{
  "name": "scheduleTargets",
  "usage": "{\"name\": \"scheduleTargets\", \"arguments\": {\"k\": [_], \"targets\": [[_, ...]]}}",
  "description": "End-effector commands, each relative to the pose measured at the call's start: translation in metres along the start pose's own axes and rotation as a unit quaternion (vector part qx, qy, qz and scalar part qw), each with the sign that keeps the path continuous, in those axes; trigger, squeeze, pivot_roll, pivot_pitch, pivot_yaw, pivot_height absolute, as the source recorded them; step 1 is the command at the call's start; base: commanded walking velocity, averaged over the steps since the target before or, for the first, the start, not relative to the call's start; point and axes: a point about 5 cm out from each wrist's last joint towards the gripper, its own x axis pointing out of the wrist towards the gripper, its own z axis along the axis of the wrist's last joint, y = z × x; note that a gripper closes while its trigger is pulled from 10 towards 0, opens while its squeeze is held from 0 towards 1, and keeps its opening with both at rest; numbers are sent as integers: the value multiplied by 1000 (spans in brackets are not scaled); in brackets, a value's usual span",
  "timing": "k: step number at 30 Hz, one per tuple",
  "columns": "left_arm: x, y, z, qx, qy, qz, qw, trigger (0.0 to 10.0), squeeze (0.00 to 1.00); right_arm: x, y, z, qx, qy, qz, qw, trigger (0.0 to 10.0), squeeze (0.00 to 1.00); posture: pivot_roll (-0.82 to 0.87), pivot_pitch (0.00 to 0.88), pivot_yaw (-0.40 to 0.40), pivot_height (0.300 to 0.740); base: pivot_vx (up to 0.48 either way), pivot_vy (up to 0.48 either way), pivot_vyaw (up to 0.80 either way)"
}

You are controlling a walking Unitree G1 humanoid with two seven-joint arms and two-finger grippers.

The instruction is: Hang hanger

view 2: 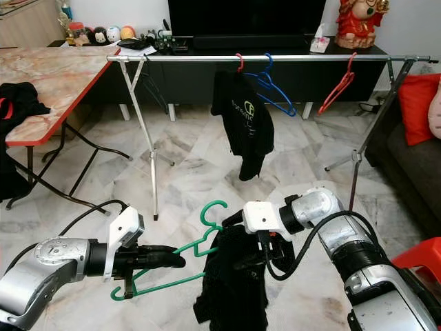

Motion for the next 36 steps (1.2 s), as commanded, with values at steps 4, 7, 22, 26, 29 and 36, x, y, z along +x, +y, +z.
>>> {"name": "scheduleTargets", "arguments": {"k": [4, 7, 22, 26, 29, 36], "targets": [[-2, 0, 14, 29, -20, 0, 999, 10000, 0, 0, 0, -2, 0, 10, 12, 1000, 0, 0, -102, 0, 7, 740, 0, 0, 0], [-2, 0, 14, 29, -20, 1, 999, 10000, 0, 1, 1, -3, 0, 11, 15, 1000, 0, 0, -98, 0, 6, 740, 0, 0, 0], [0, 0, 15, 31, -24, 0, 999, 10000, 0, 6, 0, -6, 12, 16, 8, 1000, 0, 0, -98, 1, 7, 740, 0, 0, 0], [0, 0, 16, 31, -24, 0, 999, 10000, 0, 6, 1, -6, 16, 13, 13, 1000, 0, 0, -99, 1, 8, 740, 0, 0, 0], [1, 1, 16, 33, -24, 1, 999, 10000, 0, 6, 1, -6, 18, 10, 12, 1000, 0, 0, -99, 1, 9, 740, 0, 0, 0], [1, 1, 17, 42, -26, 1, 999, 10000, 0, 8, 2, -5, 23, 4, 17, 1000, 0, 0, -98, 1, 8, 740, 0, 0, 0]]}}
